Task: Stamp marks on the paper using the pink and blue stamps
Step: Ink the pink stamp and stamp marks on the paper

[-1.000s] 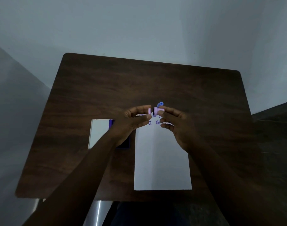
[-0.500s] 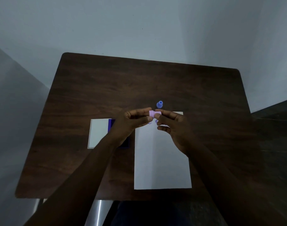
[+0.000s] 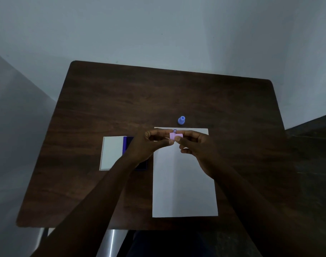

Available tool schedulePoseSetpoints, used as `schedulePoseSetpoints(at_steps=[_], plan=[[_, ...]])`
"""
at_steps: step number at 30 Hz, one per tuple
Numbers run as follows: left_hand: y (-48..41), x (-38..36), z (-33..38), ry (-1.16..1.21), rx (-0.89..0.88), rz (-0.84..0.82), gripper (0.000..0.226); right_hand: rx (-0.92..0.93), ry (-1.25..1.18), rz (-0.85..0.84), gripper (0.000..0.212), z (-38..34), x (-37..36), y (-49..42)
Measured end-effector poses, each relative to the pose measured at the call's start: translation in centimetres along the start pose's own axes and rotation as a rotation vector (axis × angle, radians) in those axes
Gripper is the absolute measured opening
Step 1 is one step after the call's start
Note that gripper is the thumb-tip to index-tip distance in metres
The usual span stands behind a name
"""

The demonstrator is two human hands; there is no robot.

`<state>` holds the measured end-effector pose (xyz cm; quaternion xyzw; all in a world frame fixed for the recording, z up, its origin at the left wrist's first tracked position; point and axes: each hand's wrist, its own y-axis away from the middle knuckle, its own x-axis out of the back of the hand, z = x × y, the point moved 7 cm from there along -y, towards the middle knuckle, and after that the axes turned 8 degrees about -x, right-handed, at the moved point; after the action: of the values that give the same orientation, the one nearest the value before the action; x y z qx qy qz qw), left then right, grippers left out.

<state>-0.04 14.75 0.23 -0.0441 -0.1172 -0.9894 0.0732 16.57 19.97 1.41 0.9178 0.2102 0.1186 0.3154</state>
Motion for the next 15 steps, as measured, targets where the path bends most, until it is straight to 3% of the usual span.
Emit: schedulePoseSetpoints(at_steps=[5, 9, 11, 15], plan=[[0.1, 1.0, -0.5, 0.038, 0.049, -0.002, 0.037, 0.055, 0.135, 0.052, 0.035, -0.8, -0.1, -1.7], [0.5, 3.8, -1.9, 0.126, 0.120, 0.117, 0.028, 0.108, 0.241, 0.097, 0.023, -2.4, 0.3, -3.9], [0.7, 5.4, -2.9, 0.130, 0.153, 0.160, 0.027, 0.132, 0.291, 0.110, 0.031, -3.1, 0.4, -5.0], [1.2, 7.5, -4.3, 0.123, 0.196, 0.220, 0.031, 0.255, 0.607, 0.149, 0.030, -4.5, -0.6, -7.8]])
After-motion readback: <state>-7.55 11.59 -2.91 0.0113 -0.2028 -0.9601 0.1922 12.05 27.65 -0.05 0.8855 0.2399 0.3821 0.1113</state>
